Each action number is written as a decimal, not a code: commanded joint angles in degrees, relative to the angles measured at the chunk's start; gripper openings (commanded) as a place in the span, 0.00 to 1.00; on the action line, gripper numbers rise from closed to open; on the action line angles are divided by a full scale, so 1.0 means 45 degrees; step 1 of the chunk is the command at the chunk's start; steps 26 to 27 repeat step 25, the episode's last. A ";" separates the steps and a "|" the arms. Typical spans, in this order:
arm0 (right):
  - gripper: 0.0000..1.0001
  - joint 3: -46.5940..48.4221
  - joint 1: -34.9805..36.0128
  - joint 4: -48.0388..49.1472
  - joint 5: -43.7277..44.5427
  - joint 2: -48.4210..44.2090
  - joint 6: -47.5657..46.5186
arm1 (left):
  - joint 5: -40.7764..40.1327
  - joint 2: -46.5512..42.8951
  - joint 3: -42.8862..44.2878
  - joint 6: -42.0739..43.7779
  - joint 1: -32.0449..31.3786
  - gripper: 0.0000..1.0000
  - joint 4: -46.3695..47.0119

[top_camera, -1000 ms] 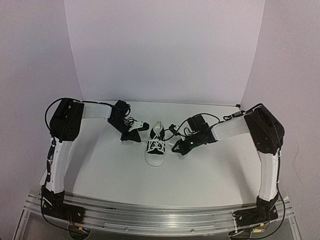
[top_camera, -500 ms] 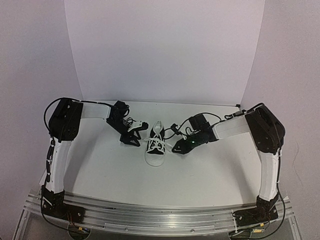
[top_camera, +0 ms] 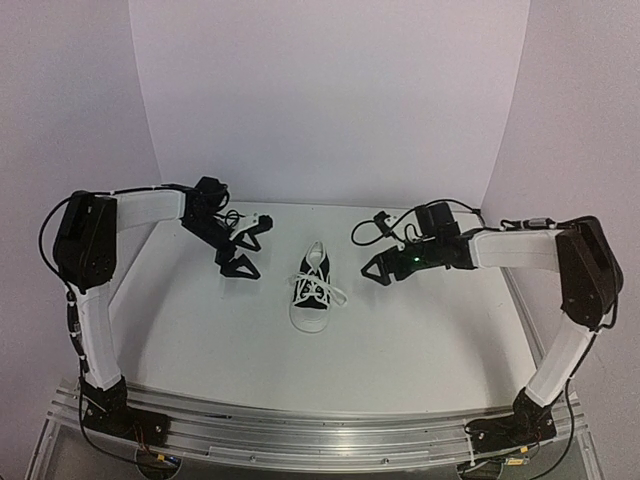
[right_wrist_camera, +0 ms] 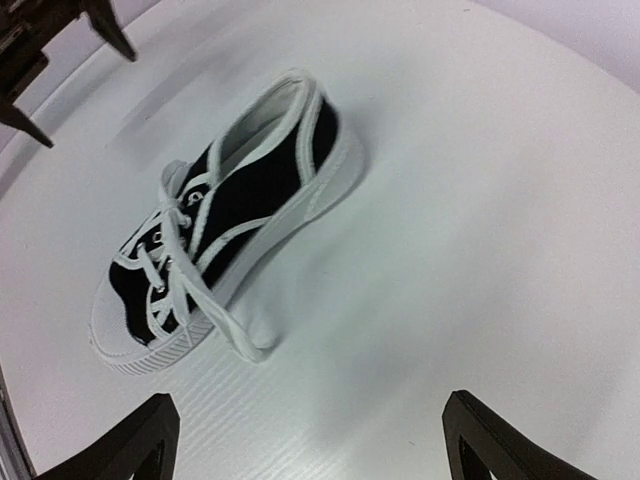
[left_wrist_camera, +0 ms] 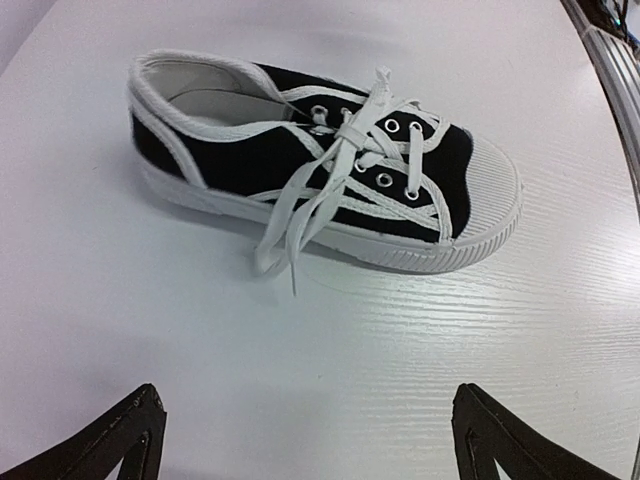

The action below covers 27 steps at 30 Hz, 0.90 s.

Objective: Tie the shoes

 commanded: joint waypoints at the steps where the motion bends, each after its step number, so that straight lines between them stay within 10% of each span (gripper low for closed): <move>1: 0.93 -0.1149 -0.1140 0.0912 0.2145 -0.1842 0.2100 | 0.0552 -0.1764 -0.1331 -0.1607 0.1346 1.00 0.0362; 8: 0.93 -0.2811 -0.2340 0.1667 0.5349 -0.3363 0.3801 | 0.1259 -0.5370 -0.5356 -0.6655 0.4328 1.00 0.4151; 19: 0.91 -0.4981 -0.2322 0.1880 0.8704 -0.4137 0.6790 | -0.4025 -0.9235 -1.2453 -1.3644 0.4723 1.00 1.3195; 27: 0.86 -0.5321 -0.2318 0.1888 0.8997 -0.4010 0.7308 | -0.3687 -0.9419 -1.3942 -1.3777 0.4721 1.00 1.5404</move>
